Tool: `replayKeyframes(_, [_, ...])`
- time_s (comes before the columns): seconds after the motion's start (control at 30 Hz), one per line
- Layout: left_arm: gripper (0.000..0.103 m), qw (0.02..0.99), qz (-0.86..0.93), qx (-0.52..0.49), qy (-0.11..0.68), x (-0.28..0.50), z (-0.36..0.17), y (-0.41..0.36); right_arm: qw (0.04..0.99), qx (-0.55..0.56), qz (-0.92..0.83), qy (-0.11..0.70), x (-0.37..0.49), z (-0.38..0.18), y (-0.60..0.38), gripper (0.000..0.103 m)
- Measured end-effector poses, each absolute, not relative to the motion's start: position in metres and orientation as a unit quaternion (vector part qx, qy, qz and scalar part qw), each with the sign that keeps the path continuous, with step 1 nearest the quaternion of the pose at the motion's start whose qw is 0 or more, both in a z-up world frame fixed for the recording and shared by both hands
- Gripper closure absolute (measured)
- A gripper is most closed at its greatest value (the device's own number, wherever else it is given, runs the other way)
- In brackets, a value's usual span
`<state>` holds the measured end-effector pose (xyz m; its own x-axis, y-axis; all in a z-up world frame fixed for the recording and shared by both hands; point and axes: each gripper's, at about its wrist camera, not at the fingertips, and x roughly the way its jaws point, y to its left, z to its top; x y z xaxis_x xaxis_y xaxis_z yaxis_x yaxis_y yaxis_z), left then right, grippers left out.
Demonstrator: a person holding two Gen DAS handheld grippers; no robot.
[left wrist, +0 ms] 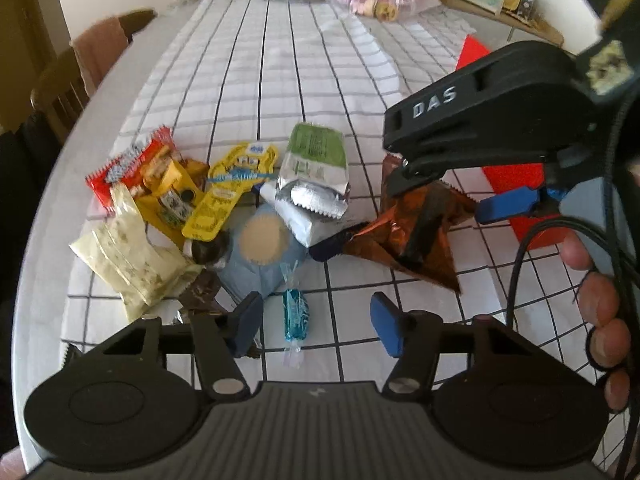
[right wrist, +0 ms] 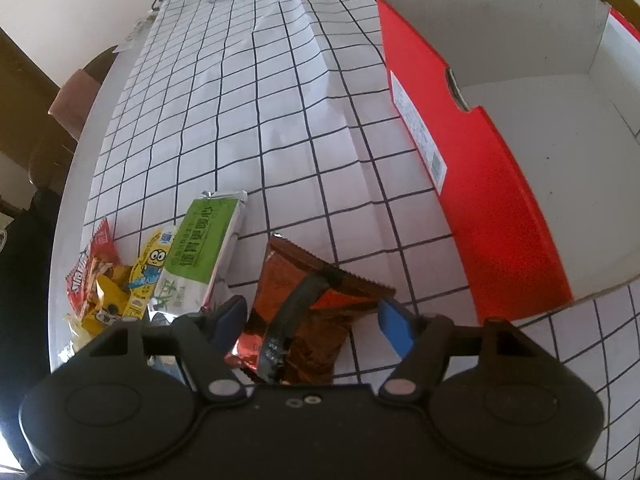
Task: Organize snacks
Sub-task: 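Grasp the copper-brown chip bag with the right tool while the left tool grasps the blue-wrapped candy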
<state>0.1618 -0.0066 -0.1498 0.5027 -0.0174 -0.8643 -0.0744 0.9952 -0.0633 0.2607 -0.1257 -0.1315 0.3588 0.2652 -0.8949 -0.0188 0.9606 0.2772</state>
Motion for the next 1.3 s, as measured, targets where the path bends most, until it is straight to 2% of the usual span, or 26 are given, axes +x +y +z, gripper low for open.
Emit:
replayKeyframes(0.1, [0.050, 0.856, 0.022, -0.066, 0.513, 0.166, -0.156, 0.001, 0.813, 0.117, 0.090, 0.564, 0.260, -0.135, -0.127, 0.039])
replayKeyframes(0.47, [0.068, 0.842, 0.036, -0.078, 0.533, 0.172, -0.166, 0.008, 0.818, 0.109, 0.115, 0.553, 0.247, -0.135, -0.127, 0.063])
replayKeyframes(0.57, [0.081, 0.841, 0.039, -0.080, 0.534, 0.173, -0.166, 0.009, 0.824, 0.101, 0.120, 0.545, 0.244, -0.133, -0.128, 0.067])
replayKeyframes(0.6, [0.089, 0.840, 0.038, -0.081, 0.534, 0.172, -0.166, 0.010, 0.825, 0.099, 0.121, 0.543, 0.243, -0.132, -0.129, 0.069])
replayKeyframes(0.63, [0.090, 0.840, 0.039, -0.082, 0.535, 0.173, -0.166, 0.011, 0.827, 0.096, 0.122, 0.540, 0.242, -0.132, -0.129, 0.070])
replayKeyframes(0.93, [0.092, 0.835, 0.040, -0.116, 0.536, 0.161, -0.163, 0.017, 0.835, 0.095, 0.116, 0.529, 0.226, -0.126, -0.142, 0.074])
replayKeyframes(1.3, [0.093, 0.849, 0.005, -0.133, 0.511, 0.131, -0.122, 0.016, 0.851, 0.093, 0.134, 0.500, 0.186, -0.088, -0.158, 0.074])
